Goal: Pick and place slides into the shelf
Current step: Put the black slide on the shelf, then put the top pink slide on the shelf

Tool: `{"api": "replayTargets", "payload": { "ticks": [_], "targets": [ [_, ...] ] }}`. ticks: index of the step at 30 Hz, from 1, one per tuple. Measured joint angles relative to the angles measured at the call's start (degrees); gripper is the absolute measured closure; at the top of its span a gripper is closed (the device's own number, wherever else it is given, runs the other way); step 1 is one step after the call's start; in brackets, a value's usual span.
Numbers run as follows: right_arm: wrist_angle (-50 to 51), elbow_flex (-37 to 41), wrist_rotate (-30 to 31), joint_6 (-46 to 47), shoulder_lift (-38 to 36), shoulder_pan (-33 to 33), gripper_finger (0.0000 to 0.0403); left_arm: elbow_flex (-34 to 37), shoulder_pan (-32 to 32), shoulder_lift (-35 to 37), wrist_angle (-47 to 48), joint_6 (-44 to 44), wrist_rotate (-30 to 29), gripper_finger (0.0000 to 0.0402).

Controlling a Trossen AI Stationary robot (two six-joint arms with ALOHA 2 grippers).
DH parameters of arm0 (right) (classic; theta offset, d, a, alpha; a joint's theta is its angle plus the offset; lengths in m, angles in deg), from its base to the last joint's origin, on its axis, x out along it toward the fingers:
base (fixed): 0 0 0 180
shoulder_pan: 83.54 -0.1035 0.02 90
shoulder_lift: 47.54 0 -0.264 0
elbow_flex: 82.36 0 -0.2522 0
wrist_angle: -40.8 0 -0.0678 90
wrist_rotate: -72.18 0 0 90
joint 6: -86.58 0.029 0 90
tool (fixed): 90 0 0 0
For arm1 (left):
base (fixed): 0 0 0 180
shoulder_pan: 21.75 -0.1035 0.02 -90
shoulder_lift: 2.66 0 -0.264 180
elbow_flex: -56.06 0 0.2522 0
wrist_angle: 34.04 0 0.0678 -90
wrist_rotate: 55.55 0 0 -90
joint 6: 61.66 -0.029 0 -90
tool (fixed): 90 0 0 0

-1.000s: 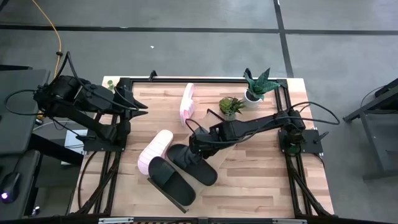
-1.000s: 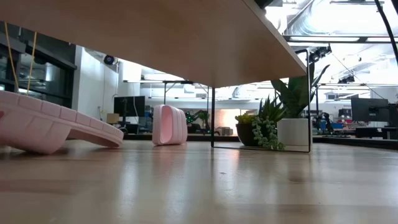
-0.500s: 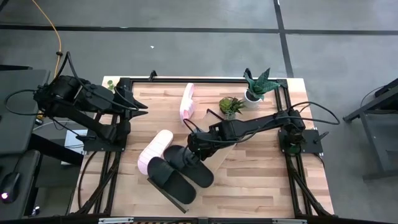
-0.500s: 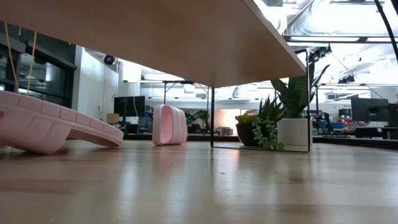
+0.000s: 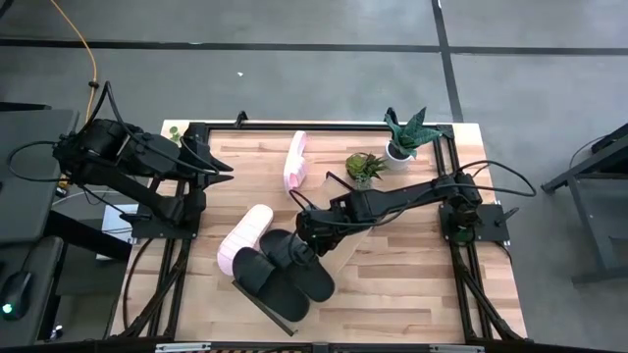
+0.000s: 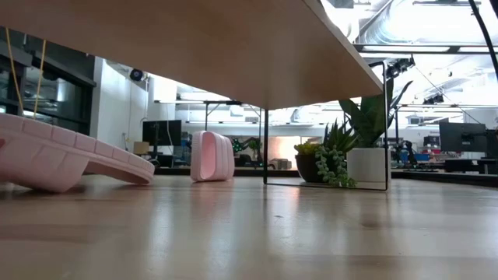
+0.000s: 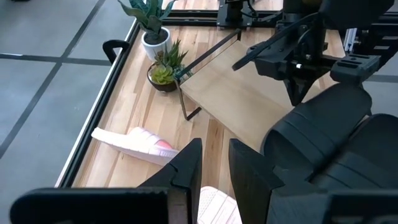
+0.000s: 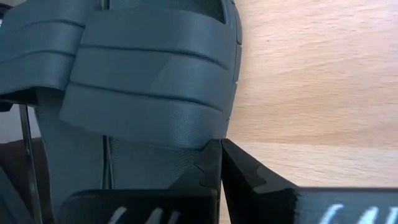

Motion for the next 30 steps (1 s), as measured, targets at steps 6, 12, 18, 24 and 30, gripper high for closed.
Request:
{"api": "replayTargets", "payload": {
  "ticks": [6,12,18,24,30],
  "targets": [
    [1.92,0.00,6.28,1.32,-0.25,-0.02,0.0403,0.00,-0.02,-0.01,0.07,0.00,-0.01,0.0332],
    [2.19,0.00,7.91,1.32,-0.28,0.00,0.0403,0.00,-0.02,0.00,0.07,0.00,-0.78,0.0332],
    [2.89,0.00,15.58,1.80,-2.34,0.00,0.0403,0.00,-0.70,-0.48,0.04,-1.99,-3.47,0.0332],
    [4.60,-0.02,26.76,1.79,-7.24,-0.42,0.0402,0.00,-10.42,-3.20,-0.07,-8.03,7.01,0.0332],
    [7.53,-0.02,32.45,1.39,-11.03,-1.72,0.0402,0.02,-25.50,-7.16,-2.58,-16.76,18.03,0.0332]
  ]
}}
